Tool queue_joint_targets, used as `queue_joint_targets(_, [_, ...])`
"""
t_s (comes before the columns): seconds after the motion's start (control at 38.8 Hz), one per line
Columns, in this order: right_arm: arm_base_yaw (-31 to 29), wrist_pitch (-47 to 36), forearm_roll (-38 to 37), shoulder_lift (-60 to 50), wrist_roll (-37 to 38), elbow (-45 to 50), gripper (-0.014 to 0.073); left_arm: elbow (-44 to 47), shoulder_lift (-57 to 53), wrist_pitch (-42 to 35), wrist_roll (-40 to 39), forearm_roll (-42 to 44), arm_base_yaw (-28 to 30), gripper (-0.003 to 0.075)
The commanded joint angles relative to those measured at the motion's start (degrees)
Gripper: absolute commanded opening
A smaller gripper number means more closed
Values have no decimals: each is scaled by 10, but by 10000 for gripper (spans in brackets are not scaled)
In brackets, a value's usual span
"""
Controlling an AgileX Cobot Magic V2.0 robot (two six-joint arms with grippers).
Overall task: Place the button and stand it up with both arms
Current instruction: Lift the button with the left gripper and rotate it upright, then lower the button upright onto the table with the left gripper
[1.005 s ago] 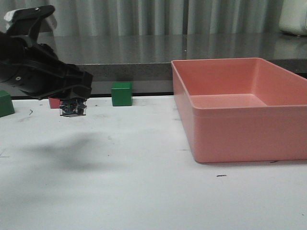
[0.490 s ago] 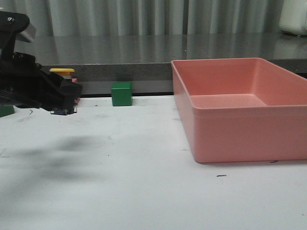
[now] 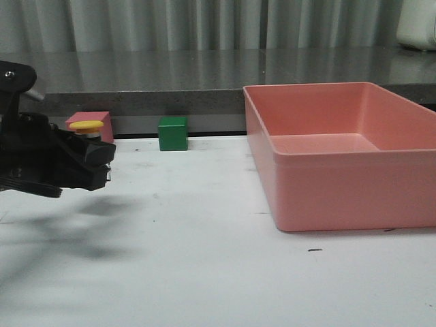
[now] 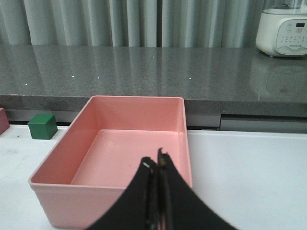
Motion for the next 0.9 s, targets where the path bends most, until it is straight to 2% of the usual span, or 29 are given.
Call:
queue_joint_targets(0.0, [-2,-51,-6,6,-3,-16,-70,-2,-22,-58,2,-14,2,221])
queue_joint_targets(0.88, [-2,-51,-6,6,-3,-16,-70,5,34,-83,2,-30,0,222])
